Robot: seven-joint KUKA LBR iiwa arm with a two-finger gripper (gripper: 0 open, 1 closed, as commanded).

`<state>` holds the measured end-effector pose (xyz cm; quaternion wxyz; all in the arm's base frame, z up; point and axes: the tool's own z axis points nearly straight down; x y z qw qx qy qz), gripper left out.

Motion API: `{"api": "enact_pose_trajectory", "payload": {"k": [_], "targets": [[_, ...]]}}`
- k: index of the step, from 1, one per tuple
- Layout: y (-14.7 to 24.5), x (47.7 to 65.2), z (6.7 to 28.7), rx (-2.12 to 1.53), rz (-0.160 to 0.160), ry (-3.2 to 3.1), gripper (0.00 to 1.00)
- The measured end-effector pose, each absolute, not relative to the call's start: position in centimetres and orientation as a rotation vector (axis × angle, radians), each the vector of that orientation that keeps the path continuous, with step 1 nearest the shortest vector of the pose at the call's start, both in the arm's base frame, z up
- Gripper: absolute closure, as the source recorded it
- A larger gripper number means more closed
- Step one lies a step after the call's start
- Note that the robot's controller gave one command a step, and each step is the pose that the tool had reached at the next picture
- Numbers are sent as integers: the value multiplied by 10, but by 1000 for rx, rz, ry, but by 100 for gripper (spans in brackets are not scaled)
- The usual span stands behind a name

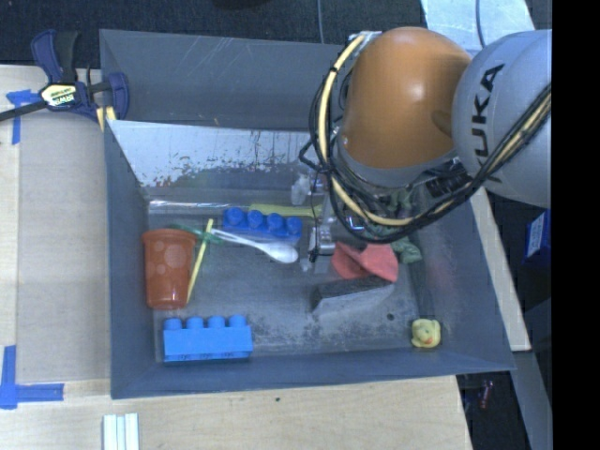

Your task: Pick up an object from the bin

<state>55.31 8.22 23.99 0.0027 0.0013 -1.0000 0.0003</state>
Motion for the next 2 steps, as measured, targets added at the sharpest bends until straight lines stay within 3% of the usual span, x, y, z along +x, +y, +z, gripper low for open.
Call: {"api": "enact_pose_trajectory", "payload": {"k": [1,2], "targets": [[82,555,245,-1,-1,-3145,0],[87,593,157,-128,-3,-3148,0]]}}
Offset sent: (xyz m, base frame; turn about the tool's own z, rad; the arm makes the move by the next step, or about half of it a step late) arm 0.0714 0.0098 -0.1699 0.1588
